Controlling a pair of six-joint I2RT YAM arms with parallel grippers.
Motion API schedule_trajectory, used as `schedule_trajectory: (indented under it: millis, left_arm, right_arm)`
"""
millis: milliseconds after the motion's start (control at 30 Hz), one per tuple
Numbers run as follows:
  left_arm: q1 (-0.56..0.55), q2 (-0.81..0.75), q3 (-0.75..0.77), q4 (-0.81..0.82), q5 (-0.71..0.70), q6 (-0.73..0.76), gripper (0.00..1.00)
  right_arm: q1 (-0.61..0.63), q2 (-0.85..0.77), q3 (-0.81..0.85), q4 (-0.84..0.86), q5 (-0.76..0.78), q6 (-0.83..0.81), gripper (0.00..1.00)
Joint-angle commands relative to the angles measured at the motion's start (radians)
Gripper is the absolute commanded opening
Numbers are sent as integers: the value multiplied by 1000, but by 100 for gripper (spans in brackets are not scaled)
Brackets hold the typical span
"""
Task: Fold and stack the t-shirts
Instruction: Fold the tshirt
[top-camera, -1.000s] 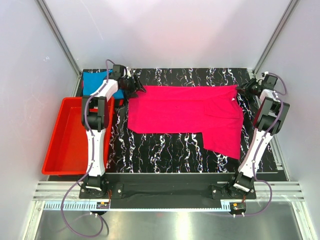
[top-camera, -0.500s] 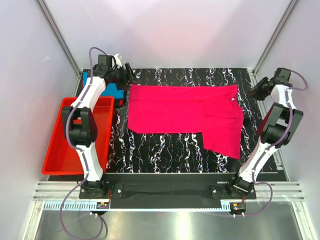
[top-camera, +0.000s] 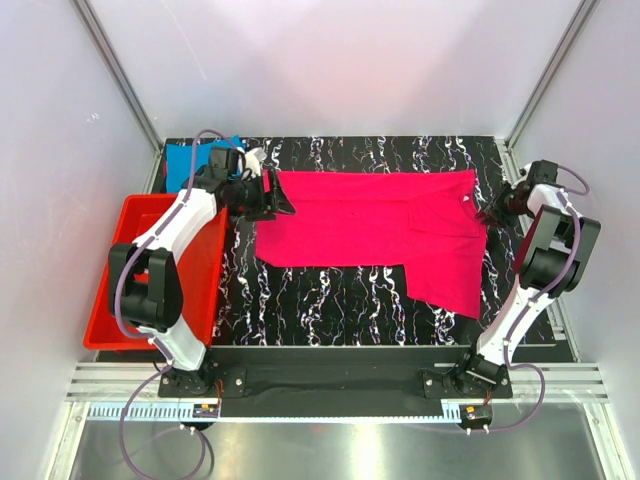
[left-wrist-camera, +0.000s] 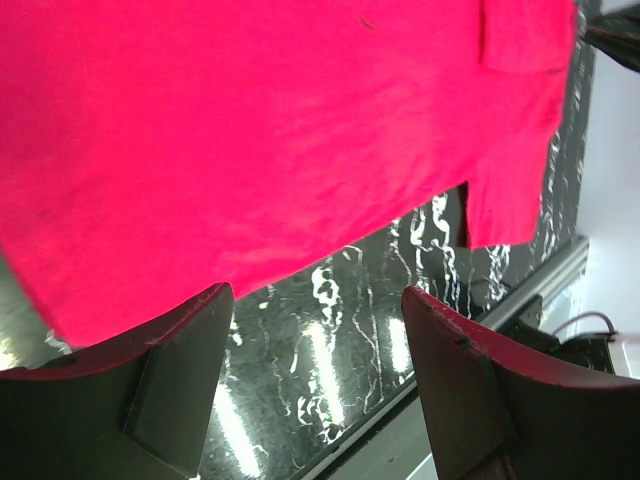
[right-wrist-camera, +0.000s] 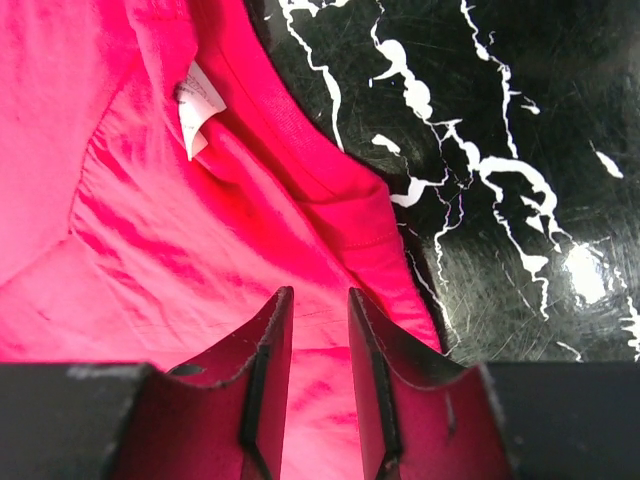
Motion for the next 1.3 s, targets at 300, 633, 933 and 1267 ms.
schedule_trajectory:
  millis: [300,633,933,1267]
  left_arm:
    - [-22,-34,22,80,74,8,74]
    - [-22,-37,21,83,69,6,74]
    - [-24,-25,16,84,66,3,74]
    - [-24,-20,16,78,57,8,74]
  right_arm:
    - [3,20,-26,64,-2,-68,34]
    - [5,36,-29,85,-25,-58,10]
    - [5,-88,-71,78,26,2,0]
    - [4,-191,-146,99,72,31,0]
